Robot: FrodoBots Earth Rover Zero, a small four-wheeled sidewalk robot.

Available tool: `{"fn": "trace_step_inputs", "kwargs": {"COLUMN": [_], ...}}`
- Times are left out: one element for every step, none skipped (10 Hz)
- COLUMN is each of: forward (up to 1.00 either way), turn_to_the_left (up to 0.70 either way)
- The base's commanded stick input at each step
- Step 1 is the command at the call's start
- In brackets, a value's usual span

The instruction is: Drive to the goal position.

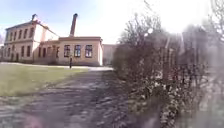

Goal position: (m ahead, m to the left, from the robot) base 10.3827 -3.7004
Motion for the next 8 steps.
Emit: {"fn": "trace_step_inputs", "kwargs": {"forward": [0.85,0.85,0.85,0.85,0.85,0.85,0.85,0.85], "turn_to_the_left": [0.0,0.0,0.0,0.0,0.0,0.0,0.0,0.0]}}
